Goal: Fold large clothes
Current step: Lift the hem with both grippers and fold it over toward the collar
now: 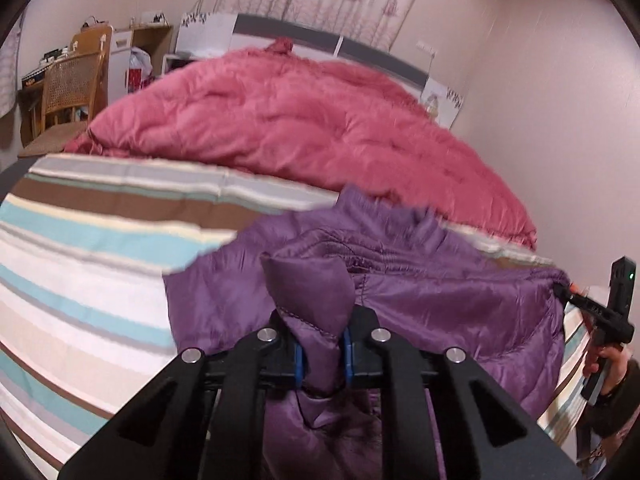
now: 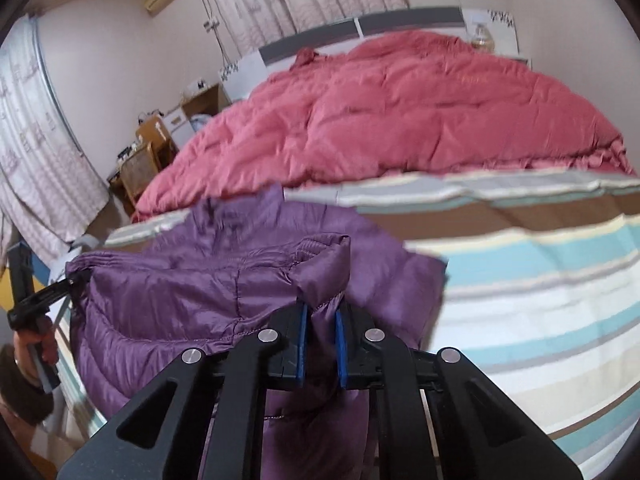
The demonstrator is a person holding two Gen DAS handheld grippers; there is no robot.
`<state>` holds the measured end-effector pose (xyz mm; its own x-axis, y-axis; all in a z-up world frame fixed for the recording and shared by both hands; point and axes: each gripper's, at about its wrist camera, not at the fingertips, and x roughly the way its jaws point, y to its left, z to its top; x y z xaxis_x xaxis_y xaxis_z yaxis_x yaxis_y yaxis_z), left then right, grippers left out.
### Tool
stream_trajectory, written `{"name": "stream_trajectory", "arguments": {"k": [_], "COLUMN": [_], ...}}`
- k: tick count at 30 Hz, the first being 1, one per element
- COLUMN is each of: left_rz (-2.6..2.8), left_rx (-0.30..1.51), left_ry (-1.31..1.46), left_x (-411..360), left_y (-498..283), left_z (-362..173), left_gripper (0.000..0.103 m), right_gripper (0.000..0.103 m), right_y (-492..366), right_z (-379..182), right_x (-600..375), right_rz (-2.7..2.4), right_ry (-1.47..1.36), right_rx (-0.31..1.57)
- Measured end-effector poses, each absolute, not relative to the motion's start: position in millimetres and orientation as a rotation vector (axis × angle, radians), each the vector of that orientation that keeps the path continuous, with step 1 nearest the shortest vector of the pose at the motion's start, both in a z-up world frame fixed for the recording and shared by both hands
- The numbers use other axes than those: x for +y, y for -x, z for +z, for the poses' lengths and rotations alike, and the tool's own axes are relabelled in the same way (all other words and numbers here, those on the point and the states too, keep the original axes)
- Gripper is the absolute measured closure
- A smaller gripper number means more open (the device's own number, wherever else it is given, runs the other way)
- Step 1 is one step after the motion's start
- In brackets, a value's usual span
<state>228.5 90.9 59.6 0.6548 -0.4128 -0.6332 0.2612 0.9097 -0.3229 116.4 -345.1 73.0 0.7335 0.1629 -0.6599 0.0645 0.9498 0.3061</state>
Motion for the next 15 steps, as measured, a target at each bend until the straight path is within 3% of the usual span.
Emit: {"name": "stream_trajectory", "arguments": {"k": [5, 15], "left_rz": [-0.320, -0.152], "left_rx": [0.755, 0.831], "left_ry": [0.224, 0.172], "left_x": [81.8, 50.7], "left_y": [-255.6, -337.9], "left_z": [79.1, 37.1], "left_gripper": [0.090, 0.090], "right_gripper": [0.093, 0.094], "right_y": [-149.6, -235.2], "right_z": [92.1, 44.1], "right_x": [-344.2, -348.0], "right_rz": [0.006, -0.112], "right_ry": [-0.313, -0.311], "right_rx": [0.730, 0.799]}}
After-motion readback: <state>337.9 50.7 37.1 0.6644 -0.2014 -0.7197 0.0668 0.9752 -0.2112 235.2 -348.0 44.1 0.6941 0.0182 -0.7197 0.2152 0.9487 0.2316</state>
